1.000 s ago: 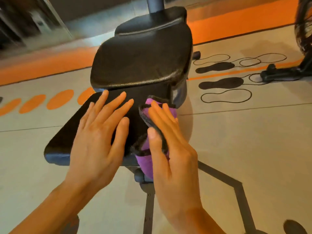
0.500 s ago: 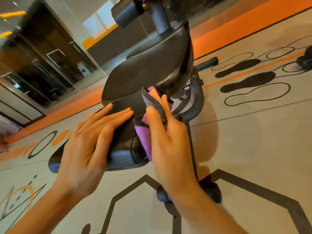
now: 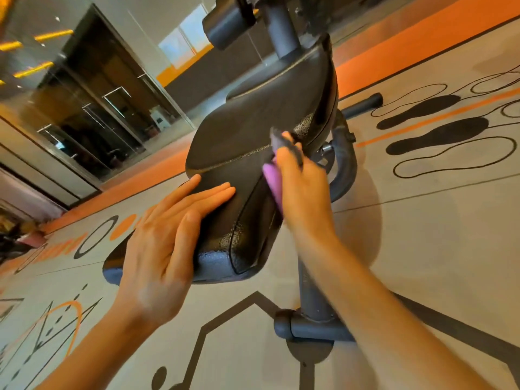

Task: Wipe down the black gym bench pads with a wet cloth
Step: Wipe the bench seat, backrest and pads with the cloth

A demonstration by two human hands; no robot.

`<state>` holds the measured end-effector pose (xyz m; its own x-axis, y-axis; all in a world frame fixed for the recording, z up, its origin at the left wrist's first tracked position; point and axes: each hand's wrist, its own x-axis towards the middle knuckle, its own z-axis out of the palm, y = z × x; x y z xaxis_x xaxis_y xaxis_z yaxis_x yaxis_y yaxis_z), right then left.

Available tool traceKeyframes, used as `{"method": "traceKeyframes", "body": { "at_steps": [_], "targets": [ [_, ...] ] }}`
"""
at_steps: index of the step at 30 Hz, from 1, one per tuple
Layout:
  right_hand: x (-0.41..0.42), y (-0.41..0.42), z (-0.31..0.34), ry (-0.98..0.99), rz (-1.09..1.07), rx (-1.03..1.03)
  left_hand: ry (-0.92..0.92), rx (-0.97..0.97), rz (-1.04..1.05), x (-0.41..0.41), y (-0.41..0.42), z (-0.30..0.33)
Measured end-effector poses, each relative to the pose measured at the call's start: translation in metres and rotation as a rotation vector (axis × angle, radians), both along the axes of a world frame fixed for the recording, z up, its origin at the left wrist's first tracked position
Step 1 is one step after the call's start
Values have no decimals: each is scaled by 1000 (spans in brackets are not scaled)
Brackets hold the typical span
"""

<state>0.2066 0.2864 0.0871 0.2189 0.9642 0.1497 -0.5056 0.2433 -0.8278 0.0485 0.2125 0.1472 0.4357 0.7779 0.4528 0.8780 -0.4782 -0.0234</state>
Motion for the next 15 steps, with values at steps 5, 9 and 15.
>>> {"method": "traceKeyframes", "body": {
  "at_steps": [5, 9, 15],
  "targets": [
    [-18, -56, -12, -147, -81, 141, -12, -14, 8, -2, 1, -1],
    [-12, -92, 5, -314, -28, 343, -60, -39, 19, 3, 0, 0],
    [26, -24, 47, -987, 178, 111, -176, 9, 176, -30, -10, -2]
  ]
}}
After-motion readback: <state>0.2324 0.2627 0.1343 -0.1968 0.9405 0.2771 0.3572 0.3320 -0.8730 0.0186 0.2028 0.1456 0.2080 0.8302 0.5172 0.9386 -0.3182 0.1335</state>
